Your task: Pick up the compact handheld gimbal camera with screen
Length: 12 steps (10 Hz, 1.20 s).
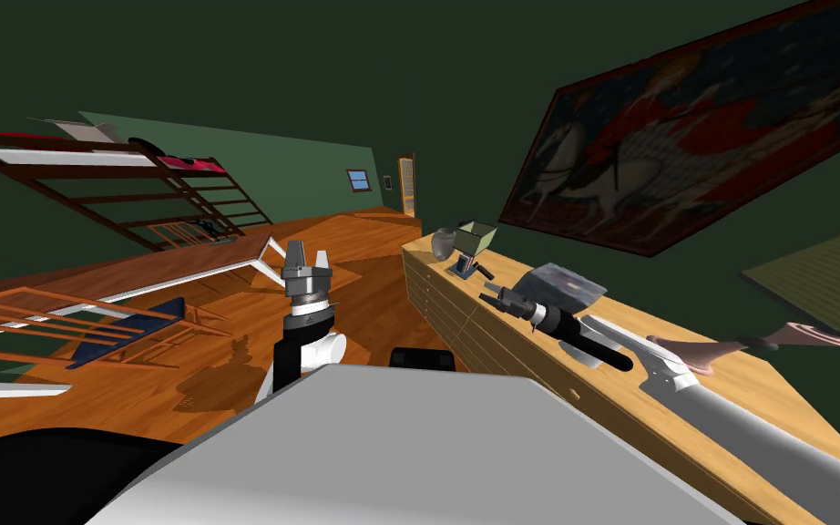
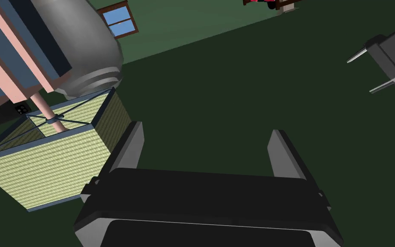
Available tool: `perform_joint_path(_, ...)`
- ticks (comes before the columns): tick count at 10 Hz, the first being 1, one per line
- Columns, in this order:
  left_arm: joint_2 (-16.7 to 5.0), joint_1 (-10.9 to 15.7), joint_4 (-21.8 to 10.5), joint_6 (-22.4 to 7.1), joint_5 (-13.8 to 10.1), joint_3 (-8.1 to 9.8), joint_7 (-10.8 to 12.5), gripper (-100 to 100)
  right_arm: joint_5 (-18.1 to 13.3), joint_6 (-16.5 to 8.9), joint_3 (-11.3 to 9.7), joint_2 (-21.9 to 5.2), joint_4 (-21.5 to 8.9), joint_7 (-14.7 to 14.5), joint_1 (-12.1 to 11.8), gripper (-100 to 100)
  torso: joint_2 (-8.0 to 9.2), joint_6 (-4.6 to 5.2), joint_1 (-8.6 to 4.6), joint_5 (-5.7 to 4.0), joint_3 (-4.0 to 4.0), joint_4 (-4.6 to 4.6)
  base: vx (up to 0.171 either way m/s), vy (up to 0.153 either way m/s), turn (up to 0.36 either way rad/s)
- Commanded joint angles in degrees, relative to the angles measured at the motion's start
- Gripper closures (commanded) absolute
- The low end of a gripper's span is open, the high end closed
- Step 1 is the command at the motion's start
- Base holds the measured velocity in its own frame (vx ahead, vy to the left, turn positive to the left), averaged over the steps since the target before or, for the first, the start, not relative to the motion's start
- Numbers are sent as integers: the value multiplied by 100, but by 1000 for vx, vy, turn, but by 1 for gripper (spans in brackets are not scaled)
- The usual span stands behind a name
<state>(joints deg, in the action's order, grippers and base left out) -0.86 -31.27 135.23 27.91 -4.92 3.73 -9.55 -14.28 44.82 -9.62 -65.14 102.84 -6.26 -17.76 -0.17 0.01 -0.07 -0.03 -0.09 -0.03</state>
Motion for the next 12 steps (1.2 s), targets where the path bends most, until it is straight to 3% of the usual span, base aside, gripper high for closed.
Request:
perform_joint_path(1, 0, 0, 0, 0, 0, 0, 0, 0, -31, -27, -22, -286, -79, 34, 10, -100, 0, 0, 0, 0, 0, 0, 20, -6, 86)
perform_joint_path(2, 0, 0, 0, 0, 0, 0, 0, 0, -87, -37, -63, -462, -297, 87, 11, -100, 0, 2, 1, 1, 0, 0, 30, -4, 187)
perform_joint_path(4, 0, -1, 0, 0, 0, 0, 0, 0, -87, -37, -63, -677, -297, 87, 11, -100, -4, 3, 1, 0, -2, -1, 21, -6, 27)
perform_joint_path(7, 0, -1, 0, 0, 0, 0, 0, 0, -194, -83, -149, -1240, -726, 207, -27, -100, -5, 2, 5, 1, -3, -1, 37, 1, 146)
perform_joint_path(12, 0, -1, 0, 0, 0, 0, 0, 0, -295, -160, -241, -1979, -1140, 346, -117, -100, -18, 0, 6, 1, -10, -4, 55, -1, 109)
